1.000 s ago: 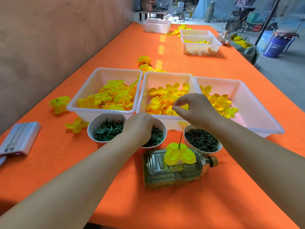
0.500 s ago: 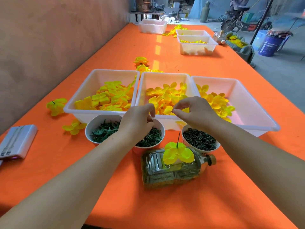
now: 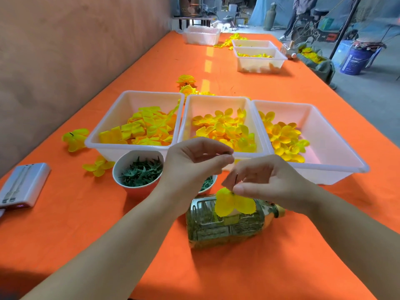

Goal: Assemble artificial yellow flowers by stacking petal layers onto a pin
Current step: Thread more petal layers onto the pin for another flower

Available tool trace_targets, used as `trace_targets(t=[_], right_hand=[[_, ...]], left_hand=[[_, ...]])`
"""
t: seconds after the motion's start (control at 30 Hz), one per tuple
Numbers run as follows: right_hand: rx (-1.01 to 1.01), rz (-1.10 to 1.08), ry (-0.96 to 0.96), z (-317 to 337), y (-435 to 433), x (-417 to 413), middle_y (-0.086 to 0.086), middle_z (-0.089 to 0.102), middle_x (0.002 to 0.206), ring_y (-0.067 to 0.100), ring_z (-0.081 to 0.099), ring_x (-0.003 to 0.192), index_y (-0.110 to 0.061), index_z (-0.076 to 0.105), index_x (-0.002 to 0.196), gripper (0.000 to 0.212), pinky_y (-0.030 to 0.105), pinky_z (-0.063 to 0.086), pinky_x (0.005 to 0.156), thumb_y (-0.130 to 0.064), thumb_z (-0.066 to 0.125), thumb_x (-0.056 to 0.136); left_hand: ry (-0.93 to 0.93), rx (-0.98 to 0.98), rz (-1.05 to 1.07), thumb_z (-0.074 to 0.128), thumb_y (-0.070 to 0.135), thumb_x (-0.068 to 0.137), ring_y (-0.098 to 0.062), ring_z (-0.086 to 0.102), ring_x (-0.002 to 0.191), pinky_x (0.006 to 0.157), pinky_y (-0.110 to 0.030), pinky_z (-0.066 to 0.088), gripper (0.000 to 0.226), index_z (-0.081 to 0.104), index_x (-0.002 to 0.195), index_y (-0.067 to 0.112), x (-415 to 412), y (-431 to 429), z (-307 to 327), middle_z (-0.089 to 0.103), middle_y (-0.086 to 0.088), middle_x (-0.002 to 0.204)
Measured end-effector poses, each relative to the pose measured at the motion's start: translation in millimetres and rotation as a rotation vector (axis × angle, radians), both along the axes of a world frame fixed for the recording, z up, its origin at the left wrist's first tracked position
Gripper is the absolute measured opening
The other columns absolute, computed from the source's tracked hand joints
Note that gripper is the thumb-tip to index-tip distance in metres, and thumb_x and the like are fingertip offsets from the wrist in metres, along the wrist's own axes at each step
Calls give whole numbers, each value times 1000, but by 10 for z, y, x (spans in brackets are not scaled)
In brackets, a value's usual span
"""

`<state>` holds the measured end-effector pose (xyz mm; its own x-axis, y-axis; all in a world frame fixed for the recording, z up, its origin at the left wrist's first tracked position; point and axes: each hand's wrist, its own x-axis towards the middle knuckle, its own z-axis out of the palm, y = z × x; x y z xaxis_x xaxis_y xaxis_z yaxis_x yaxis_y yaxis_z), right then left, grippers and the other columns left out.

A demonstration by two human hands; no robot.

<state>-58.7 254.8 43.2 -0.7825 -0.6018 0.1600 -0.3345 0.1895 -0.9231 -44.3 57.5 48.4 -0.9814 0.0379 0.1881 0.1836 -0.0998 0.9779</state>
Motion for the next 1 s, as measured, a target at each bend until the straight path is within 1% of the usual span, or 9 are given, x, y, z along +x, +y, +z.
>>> trace_targets(t=[0.13,0.23,0.33,0.47,0.63,0.73,0.83,0.9,1.0], right_hand=[[76,-89,67,-120,-73,20,0,77,89,26,72,96,-36,79,90,26,59,53,87,-58,73,77],[111,-89,59,-119,-76,17,9,74,86,35,70,98,-40,79,91,44,62,53,84,-77,65,73],[119,-69,56,-98,-71,18,4,76,86,30,72,100,-41,79,91,41,60,54,84,-76,66,75],[106,-74,44,-93,-76,19,19,71,88,39,69,100,-35,79,87,45,62,52,84,-75,66,74],[169,-83,66,-109,-28,10,20,57,75,30,53,70,-23,77,83,63,62,44,69,-82,60,71],[194,-78,91,-106,-15,-15,18,55,73,31,52,69,-20,75,83,61,62,44,68,-78,60,75],[171,-65,94,-131,-10,-58,11,48,66,27,43,64,-20,73,73,41,59,40,62,-60,67,80],[157,-45,72,-128,-11,-56,-3,46,62,17,42,64,-30,71,67,23,51,37,60,-48,69,80],[175,51,-43,-19,-14,-39,-9,69,77,6,61,80,-30,79,82,5,31,47,77,-29,77,78]], left_hand=[[-17,12,-90,76,-7,77,-17,71,77,69,-27,56,14,77,89,-1,138,58,-30,76,-14,82],[-16,-25,-98,78,4,70,-29,72,84,76,-43,59,14,78,84,7,181,61,-39,75,-17,86],[10,-109,-78,77,11,71,-34,72,88,79,-49,59,14,79,85,8,190,59,-38,75,-15,86],[-18,-124,-73,79,14,70,-39,71,88,81,-57,58,15,79,84,9,197,51,-17,75,-16,86],[70,-161,-97,78,9,70,-28,71,82,78,-54,59,9,78,78,12,236,72,12,74,-5,81],[82,-171,-121,80,-2,73,-21,72,80,76,-41,60,16,78,79,12,230,65,5,74,-2,80],[90,-231,-108,79,-9,73,-21,72,81,74,-38,60,20,77,83,8,189,53,-3,74,-5,82],[73,-265,-140,81,-6,71,-18,71,80,71,-34,59,21,76,83,11,191,57,28,74,-3,82],[6,-311,-147,85,2,64,-17,68,73,70,-38,57,21,77,77,17,168,58,68,68,-3,74]])
